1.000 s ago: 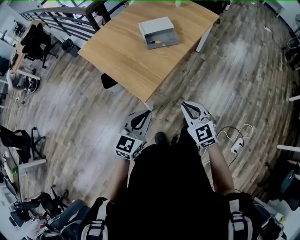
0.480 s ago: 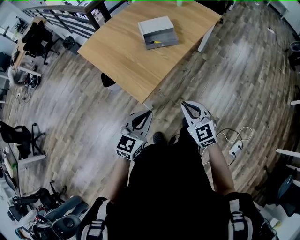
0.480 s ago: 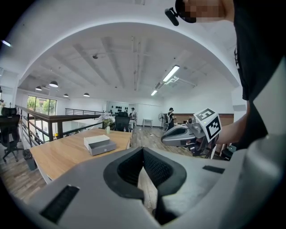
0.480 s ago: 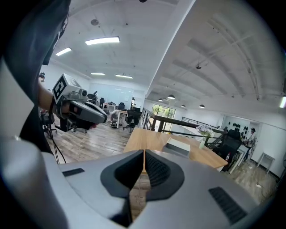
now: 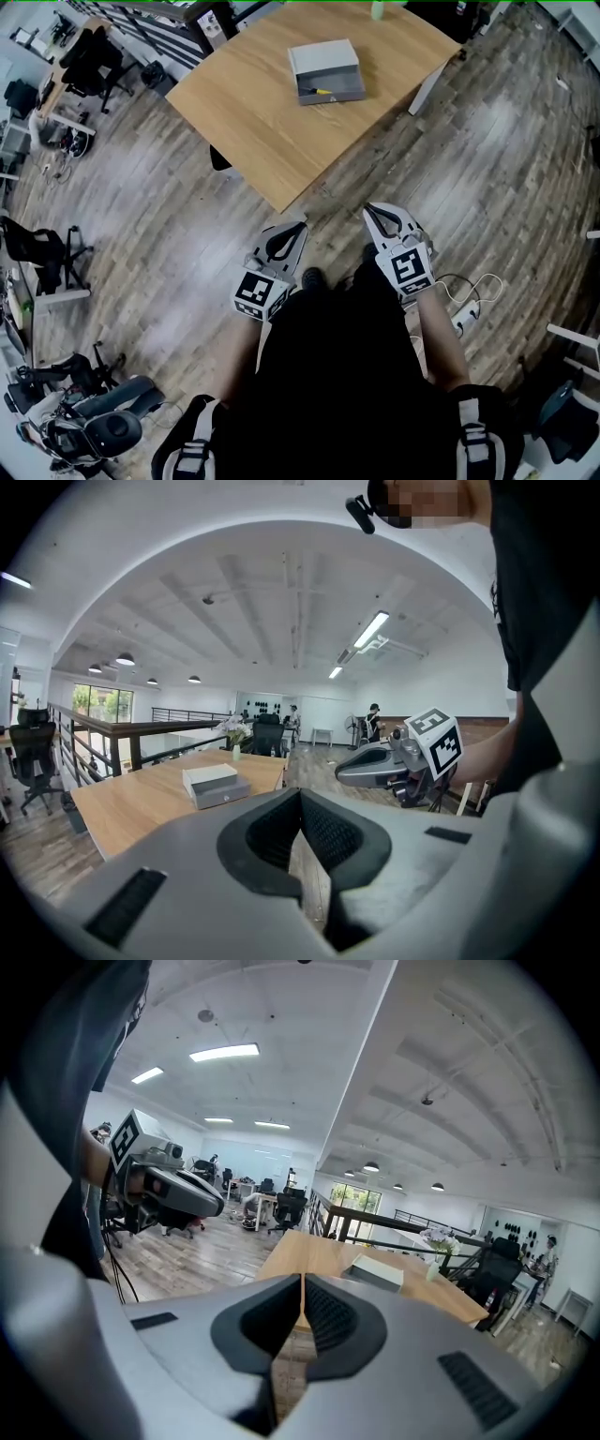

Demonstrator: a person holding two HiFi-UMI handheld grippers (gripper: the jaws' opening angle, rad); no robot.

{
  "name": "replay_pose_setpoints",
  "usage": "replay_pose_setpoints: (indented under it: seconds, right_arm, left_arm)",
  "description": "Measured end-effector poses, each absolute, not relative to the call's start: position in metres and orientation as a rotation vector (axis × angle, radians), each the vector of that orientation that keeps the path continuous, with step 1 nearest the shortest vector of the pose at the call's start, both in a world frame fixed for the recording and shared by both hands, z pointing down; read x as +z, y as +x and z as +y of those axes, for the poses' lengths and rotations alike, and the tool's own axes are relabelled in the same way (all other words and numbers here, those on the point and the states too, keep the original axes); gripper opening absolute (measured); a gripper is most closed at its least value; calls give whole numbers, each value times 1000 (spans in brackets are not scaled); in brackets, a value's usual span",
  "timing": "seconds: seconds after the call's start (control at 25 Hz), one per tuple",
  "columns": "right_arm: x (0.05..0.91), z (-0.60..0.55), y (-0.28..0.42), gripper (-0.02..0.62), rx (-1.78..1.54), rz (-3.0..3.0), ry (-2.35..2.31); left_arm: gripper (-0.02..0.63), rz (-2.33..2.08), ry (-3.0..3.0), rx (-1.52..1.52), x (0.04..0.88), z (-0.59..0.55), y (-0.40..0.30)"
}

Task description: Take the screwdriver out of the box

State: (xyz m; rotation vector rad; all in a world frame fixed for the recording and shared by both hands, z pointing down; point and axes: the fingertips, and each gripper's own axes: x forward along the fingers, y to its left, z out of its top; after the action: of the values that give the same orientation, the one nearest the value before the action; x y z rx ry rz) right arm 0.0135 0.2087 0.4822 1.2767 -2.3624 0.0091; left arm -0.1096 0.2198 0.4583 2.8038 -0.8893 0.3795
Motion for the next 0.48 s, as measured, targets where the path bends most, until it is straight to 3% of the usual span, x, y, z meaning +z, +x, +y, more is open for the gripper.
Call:
replay_pose_setpoints:
  seconds: [0.48]
  right_arm:
    - [486, 182, 60, 31, 5, -2427, 1189]
  left_arm:
    - [21, -973, 2786, 407, 452, 205, -55]
